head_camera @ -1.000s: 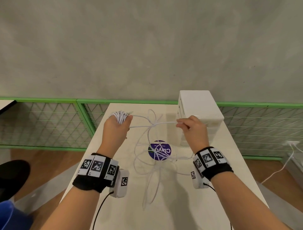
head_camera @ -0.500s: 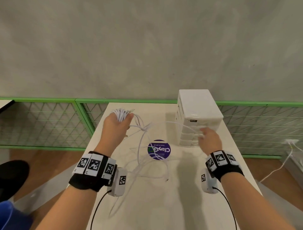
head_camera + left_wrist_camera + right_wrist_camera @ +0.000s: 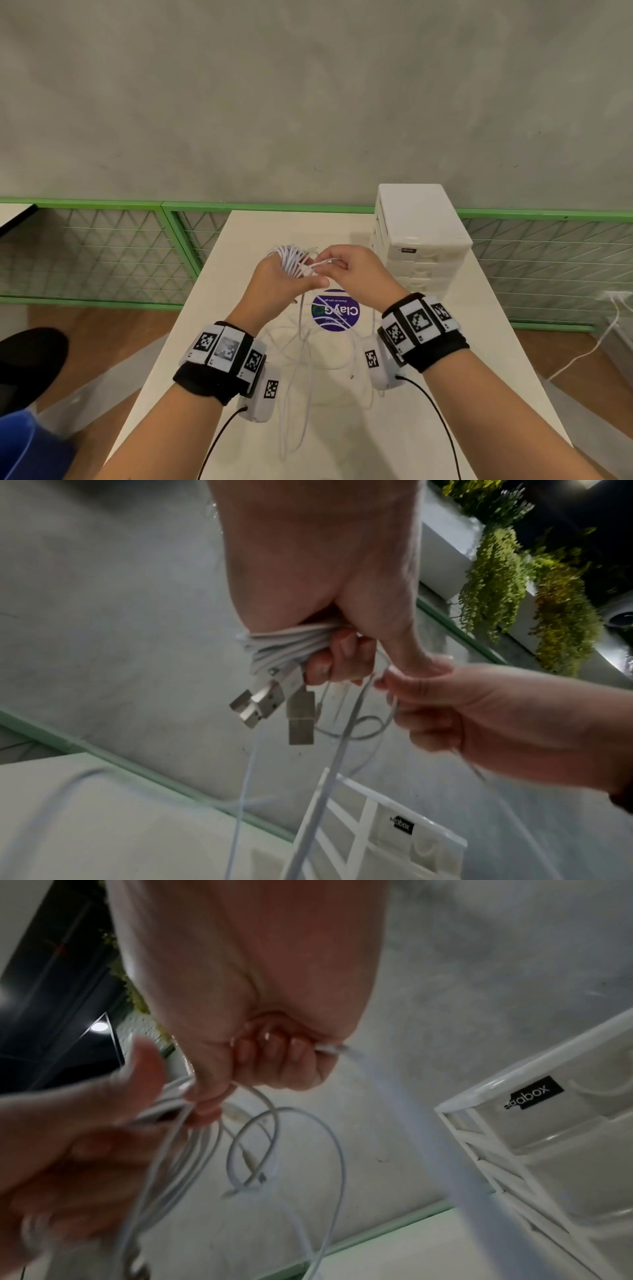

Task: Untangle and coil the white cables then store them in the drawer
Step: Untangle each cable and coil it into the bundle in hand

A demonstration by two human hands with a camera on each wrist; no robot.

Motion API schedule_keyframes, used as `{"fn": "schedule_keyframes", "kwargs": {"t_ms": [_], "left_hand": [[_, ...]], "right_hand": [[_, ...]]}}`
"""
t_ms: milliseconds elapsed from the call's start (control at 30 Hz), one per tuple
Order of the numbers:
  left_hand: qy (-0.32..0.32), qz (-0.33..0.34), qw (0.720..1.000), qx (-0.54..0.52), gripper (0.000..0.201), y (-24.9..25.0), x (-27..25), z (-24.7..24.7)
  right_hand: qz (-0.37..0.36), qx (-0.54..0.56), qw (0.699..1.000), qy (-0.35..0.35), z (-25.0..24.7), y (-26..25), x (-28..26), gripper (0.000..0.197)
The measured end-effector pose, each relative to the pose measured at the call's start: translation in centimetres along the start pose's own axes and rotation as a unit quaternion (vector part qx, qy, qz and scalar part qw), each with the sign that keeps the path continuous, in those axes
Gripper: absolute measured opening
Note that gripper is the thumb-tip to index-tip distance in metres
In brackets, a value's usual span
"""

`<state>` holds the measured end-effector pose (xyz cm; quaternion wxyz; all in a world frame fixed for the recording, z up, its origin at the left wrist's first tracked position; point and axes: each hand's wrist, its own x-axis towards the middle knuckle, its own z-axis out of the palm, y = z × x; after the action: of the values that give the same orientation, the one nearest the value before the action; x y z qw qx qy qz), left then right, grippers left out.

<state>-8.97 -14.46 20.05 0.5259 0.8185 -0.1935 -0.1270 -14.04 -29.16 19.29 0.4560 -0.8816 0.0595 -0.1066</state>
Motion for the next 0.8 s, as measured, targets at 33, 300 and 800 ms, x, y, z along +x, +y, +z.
{"fn": "schedule_keyframes", "kwargs": {"t_ms": [33, 300, 800], "left_hand": [[-0.004, -0.006, 1.0, 0.002, 0.04, -0.5, 0.1, 0.2], [0.041, -0.034, 0.995, 0.089, 0.03, -5.5, 1.3, 1.3], [0.032, 0.065, 0.994, 0.087, 0.041, -4.3, 0.7, 2.3]], "right_hand": [[-0.01, 0.013, 1.0, -0.014, -0.3, -0.3, 0.1, 0.009], [0.007, 0.091, 0.981, 0.171, -4.7, 0.0, 1.3, 0.015], [-0.081, -0.183, 0.978, 0.053, -1.9, 3.0, -0.8, 0.039]]}}
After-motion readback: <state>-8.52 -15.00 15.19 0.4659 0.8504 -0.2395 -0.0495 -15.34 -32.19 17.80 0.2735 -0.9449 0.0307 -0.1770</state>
